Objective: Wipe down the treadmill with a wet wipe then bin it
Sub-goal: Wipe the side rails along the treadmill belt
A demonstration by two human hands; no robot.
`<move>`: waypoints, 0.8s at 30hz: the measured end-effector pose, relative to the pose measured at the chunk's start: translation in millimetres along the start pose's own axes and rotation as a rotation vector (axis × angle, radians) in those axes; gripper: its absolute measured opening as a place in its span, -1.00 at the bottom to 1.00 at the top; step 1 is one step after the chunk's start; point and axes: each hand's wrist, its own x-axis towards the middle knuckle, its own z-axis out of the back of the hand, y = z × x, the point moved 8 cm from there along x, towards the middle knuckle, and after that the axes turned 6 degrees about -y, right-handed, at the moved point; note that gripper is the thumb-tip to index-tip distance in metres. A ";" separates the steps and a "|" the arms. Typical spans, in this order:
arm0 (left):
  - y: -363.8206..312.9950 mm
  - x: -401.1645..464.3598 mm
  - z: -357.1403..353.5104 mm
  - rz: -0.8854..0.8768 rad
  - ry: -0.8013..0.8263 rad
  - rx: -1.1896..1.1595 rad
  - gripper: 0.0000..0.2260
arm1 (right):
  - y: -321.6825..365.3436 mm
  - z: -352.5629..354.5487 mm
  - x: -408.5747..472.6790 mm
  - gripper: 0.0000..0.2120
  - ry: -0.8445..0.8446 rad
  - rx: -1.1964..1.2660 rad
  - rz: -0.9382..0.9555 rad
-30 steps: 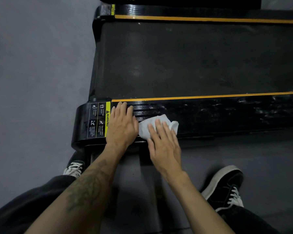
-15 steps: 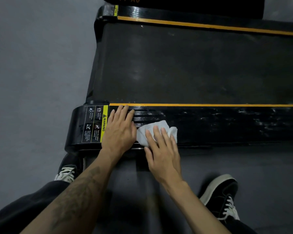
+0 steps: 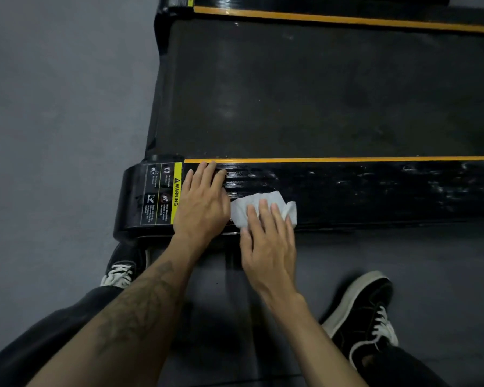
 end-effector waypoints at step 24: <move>-2.7 0.4 0.6 0.001 -0.007 0.004 -0.54 | -13.3 -8.8 18.4 -0.51 0.020 -0.085 0.069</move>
